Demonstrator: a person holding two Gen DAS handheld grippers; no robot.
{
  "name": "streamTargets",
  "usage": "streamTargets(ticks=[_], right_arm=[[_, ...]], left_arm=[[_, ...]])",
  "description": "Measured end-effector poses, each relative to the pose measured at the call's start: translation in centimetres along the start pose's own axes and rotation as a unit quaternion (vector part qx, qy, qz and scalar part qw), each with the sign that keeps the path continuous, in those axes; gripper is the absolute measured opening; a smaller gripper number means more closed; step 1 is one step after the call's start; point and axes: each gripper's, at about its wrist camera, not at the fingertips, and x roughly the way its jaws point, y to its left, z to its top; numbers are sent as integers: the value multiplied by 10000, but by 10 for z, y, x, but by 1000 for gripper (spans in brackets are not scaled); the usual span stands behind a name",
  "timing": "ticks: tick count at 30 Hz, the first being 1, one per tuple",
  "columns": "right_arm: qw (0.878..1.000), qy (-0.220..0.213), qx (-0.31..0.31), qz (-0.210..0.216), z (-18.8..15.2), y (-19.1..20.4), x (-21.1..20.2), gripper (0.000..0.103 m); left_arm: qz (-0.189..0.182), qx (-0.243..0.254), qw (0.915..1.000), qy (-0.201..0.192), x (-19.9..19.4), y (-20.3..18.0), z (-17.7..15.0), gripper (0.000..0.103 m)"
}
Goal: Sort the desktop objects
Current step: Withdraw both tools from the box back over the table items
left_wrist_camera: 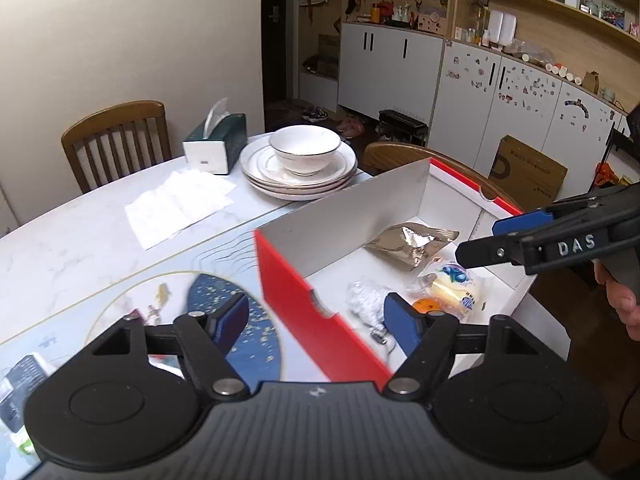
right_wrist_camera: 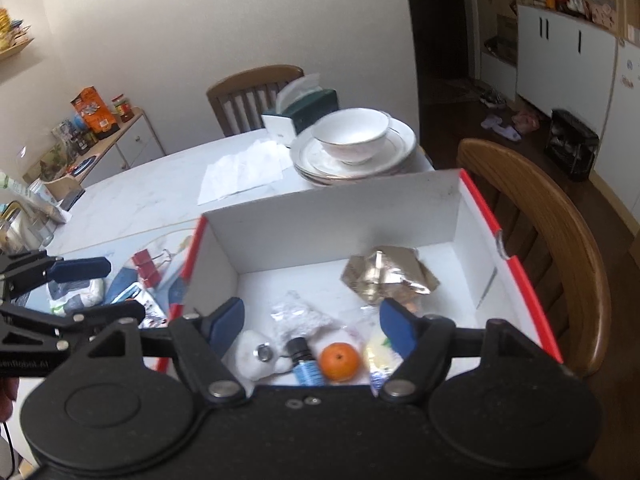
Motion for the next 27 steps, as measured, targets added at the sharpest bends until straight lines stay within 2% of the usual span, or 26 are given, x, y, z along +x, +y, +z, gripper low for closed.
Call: streamTargets(ticks=[2, 9, 12, 22, 27], right_arm=[[9998, -85, -154, 11, -4, 14, -3, 84], [9988, -157, -404, 215, -12, 68, -2, 86], [9974, -192, -644, 248, -15, 94, 1, 92], [9958, -91, -805, 430, -21, 173, 31, 94], [9953, -17, -879, 400, -26, 204, 53, 94]], left_arm=[[-5, 15, 10000, -68, -9, 7, -5, 80], [41, 8, 9999, -149, -32, 40, -23, 82], [77, -62, 9999, -141, -43, 61, -32, 82], [396, -503, 9979, -129, -80, 145, -64, 83], [467, -640, 9968, -72, -88, 181, -80, 87]])
